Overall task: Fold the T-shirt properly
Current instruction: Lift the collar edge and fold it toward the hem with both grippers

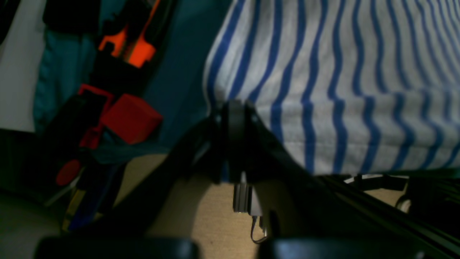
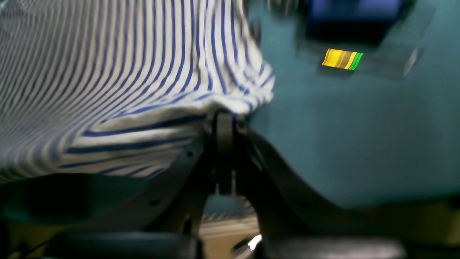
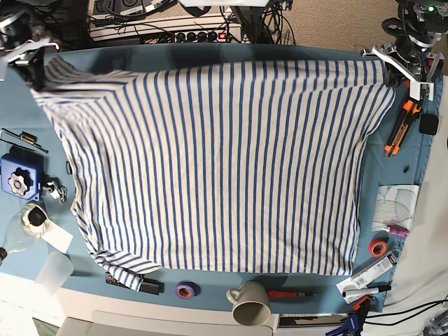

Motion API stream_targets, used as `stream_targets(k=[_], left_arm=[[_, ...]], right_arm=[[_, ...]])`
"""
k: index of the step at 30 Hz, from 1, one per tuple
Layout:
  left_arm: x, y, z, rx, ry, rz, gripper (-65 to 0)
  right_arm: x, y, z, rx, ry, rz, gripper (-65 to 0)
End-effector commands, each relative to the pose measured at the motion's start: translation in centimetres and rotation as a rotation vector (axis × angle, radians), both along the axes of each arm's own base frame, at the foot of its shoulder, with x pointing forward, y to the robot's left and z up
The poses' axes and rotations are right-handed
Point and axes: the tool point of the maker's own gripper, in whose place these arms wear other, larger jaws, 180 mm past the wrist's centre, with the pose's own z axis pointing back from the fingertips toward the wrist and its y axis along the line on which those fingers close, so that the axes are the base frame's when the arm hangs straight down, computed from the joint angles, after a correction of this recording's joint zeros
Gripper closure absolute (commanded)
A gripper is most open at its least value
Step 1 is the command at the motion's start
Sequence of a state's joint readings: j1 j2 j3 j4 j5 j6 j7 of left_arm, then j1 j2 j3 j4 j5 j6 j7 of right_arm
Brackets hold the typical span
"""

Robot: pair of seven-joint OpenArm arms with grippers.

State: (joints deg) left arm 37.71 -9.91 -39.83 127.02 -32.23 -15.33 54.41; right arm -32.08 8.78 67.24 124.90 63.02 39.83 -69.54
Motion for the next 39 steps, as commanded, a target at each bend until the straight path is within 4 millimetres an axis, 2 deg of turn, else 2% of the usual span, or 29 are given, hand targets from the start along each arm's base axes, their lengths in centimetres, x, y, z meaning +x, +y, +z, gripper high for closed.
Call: stream_targets(k=[1, 7, 13, 17, 21, 28, 33, 39], left_arm=[[0.4, 0.4, 0.9, 0.025, -0.029, -0.010, 0.0], [1.5, 1.2, 2.1, 0.084, -0.072, -0.072, 0.0], [2.7, 1.6, 3.2, 0.114, -0.123, -0.100, 0.0], [4.1, 1.3, 4.3, 0.091, -0.177, -0.114, 0.0], [5.1, 1.0, 5.2, 0.097, -0.218, -0.151, 0.0], [6.4, 0.9, 5.9, 0.070, -0.276, -0.154, 0.0], [7.2, 0.4, 5.4, 0.044, -0.280, -0.173, 0.0], [8.4, 0.0, 4.3, 0.019, -0.276, -0.177, 0.0]], right_arm=[[0.5, -0.2, 1.5, -0.042, -0.029, 0.011, 0.0], [0.6, -2.0, 2.1, -0.104, -0.008, -0.063, 0.0], [0.7, -2.1, 2.1, -0.109, -0.009, -0.066, 0.0], [1.1, -2.3, 1.3, -0.112, 0.018, -0.093, 0.0], [2.5, -1.2, 0.6, -0.116, 0.007, -0.057, 0.0], [5.3, -0.8, 0.8, -0.161, -0.034, -0.061, 0.0], [6.1, -0.6, 0.0, -0.192, -0.015, -0.067, 0.0], [7.1, -0.8, 0.8, -0.217, -0.053, -0.080, 0.0]])
